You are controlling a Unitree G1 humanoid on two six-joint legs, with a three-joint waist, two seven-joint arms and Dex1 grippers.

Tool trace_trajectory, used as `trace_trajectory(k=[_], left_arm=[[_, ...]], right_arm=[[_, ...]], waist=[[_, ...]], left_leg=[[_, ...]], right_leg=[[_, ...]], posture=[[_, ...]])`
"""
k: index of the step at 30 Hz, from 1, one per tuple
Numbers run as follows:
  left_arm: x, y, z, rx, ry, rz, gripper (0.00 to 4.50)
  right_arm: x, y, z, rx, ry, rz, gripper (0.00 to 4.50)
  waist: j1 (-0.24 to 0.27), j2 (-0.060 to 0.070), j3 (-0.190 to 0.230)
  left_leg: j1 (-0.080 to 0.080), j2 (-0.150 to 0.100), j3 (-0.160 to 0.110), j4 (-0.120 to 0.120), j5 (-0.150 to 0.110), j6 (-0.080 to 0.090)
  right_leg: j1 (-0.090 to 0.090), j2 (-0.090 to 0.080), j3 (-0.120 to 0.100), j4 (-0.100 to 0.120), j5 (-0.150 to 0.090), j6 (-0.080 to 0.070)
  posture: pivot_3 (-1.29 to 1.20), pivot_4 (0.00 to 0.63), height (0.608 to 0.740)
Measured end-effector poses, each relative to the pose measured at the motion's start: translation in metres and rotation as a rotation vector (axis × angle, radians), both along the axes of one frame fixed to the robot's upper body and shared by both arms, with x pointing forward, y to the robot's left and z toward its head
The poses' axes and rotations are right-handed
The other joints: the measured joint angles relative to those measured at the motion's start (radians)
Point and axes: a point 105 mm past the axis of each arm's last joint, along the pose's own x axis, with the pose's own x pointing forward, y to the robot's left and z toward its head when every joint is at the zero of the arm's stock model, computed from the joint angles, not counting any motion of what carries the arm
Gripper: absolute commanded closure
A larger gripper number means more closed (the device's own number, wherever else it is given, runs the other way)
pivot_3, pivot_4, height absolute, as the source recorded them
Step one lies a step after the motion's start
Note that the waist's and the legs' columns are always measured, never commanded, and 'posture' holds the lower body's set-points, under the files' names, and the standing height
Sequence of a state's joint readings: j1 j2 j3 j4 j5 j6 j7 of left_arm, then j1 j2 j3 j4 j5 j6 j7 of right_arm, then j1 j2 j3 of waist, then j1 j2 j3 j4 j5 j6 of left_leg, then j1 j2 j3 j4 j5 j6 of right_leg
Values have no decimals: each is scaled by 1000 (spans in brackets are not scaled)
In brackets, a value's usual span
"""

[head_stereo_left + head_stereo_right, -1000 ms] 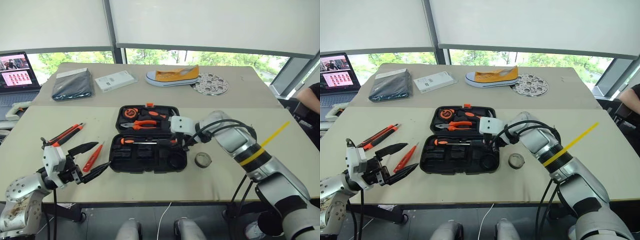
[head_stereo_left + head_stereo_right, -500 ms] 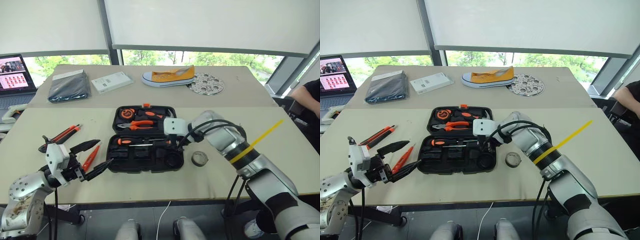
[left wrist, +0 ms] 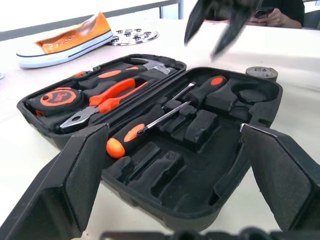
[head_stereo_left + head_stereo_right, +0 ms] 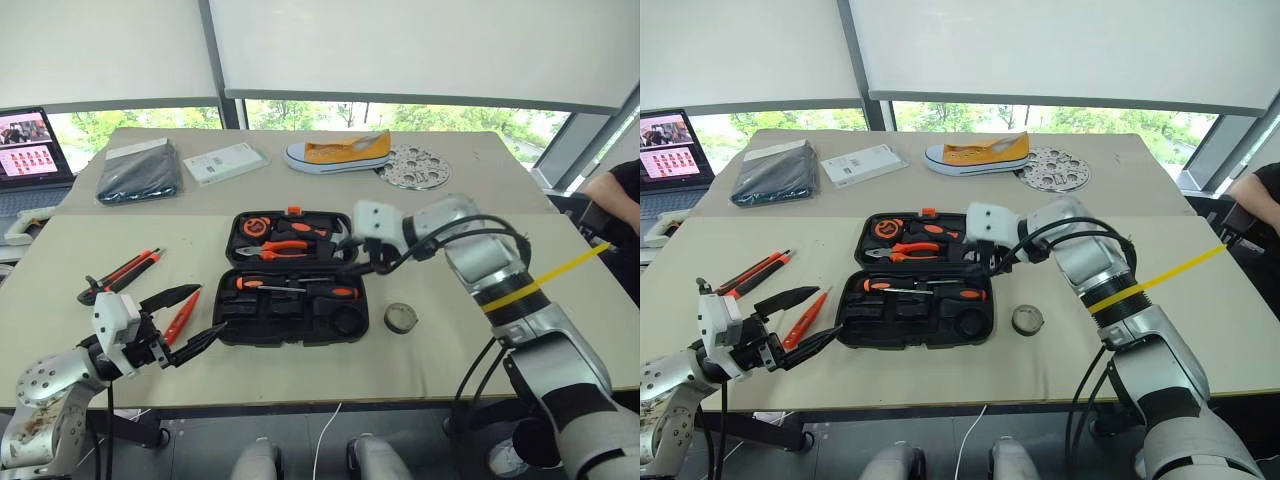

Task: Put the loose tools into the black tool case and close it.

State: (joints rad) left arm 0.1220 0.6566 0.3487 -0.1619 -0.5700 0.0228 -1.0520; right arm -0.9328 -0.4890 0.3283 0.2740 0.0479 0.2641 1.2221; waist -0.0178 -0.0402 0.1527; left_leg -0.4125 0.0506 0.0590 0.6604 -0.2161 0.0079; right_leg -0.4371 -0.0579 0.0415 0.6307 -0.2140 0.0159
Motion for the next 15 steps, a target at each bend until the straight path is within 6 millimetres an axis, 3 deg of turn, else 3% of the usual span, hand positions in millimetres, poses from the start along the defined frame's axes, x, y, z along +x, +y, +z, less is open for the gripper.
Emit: trace_trajectory(k=[3,4,9,15], left_arm=[[1,1,-1,-7,1,16,0],[1,1,-2,-6,2,19,0],[1,2,-4,4,8,33,0],[-1,5,-9,8,27,52,0]], right_arm=[[-7,13,-37,96,126,-14,4349],[-9,15,-46,99,151,-17,4438],[1,22,-68,122,156,-65,4438],[6,28,-72,133,136,-70,4438]], waist=[[0,0,0],[0,0,0],[-1,1,0],[-9,1,0]], left_leg=[[0,-1,0,0,0,0],[0,-1,0,0,0,0],[0,-1,1,0,0,-1],[5,0,1,0,0,-1]], right_leg=[[0,0,0,1,0,0],[-1,0,0,1,0,0],[-1,0,0,1,0,0],[2,0,0,2,0,0]], posture=[[0,150,740],[0,150,740],[0,150,740],[0,150,740]])
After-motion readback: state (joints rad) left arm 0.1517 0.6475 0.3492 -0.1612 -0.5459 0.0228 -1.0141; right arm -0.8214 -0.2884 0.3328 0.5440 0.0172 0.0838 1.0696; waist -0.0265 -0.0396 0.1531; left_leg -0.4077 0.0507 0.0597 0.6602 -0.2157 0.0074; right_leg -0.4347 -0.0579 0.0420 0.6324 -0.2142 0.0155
